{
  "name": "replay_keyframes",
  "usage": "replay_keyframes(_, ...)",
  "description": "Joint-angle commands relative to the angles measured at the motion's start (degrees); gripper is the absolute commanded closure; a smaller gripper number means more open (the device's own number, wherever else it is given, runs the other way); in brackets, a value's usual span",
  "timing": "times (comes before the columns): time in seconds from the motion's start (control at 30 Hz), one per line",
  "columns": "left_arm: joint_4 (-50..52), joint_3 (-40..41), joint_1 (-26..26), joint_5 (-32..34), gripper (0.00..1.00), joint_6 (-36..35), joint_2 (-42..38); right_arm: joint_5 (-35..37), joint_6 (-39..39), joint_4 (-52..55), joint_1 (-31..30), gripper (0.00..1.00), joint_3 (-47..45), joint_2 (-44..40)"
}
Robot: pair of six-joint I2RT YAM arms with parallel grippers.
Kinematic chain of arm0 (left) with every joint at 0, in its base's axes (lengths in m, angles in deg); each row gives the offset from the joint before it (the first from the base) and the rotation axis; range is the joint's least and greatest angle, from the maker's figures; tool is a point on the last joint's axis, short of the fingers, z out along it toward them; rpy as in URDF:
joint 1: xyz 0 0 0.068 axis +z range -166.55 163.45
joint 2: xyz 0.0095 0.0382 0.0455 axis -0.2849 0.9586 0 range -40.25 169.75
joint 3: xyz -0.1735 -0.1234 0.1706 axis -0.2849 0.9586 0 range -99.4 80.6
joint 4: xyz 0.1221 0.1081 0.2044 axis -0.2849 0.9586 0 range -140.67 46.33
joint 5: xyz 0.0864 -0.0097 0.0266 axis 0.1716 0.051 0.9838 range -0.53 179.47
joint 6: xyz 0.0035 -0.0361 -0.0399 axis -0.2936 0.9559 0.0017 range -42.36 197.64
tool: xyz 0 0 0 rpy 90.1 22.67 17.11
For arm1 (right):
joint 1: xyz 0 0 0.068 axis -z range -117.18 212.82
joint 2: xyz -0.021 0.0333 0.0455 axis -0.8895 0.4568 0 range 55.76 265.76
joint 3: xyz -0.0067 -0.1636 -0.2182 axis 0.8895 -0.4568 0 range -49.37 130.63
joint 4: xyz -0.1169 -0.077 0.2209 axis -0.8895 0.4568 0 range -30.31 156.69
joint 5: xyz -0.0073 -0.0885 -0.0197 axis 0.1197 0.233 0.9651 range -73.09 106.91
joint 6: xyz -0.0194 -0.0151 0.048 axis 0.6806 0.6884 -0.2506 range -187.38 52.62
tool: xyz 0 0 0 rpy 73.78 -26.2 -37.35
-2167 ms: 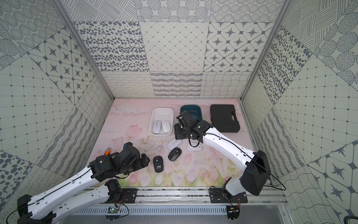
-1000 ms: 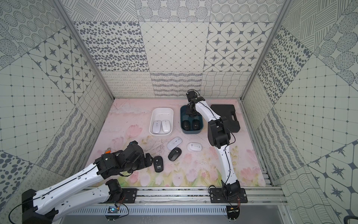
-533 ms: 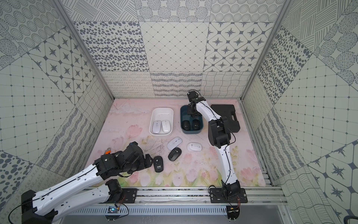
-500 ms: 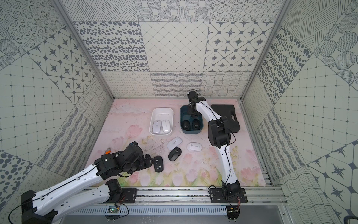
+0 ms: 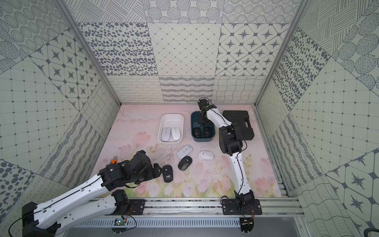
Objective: Place the mice by color into the storage box
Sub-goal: Place the mouse in the storage box.
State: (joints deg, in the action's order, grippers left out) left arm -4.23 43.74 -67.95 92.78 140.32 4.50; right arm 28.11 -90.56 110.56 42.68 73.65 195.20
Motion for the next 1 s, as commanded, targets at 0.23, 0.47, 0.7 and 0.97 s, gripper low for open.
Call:
replay_keyframes(0.23, -0.60, 0.14, 0.51, 0.09, 0.05, -0.14, -0.39, 2.10, -2.25, -4.46, 0.47, 0.23, -3.72, -5.18)
replay_keyframes(0.47, -1.22, 0.38, 0.46, -0.05, 0.05, 0.00, -0.06, 1.72, -3.55, -9.18, 0.02, 0.14, -12.61, -13.93)
replay_keyframes(0.7, -1.47, 0.12, 0.48, -0.19, 0.05, 0.24, 0.29, -5.57, -4.50, -16.93, -0.77, 0.15, -20.87, -21.01)
replay_keyframes(0.97, -1.92, 0.08, 0.50, -0.04, 0.05, 0.10, 0.02, -19.54, -7.77, -22.12, -1.50, 0.27, -25.85, -22.98)
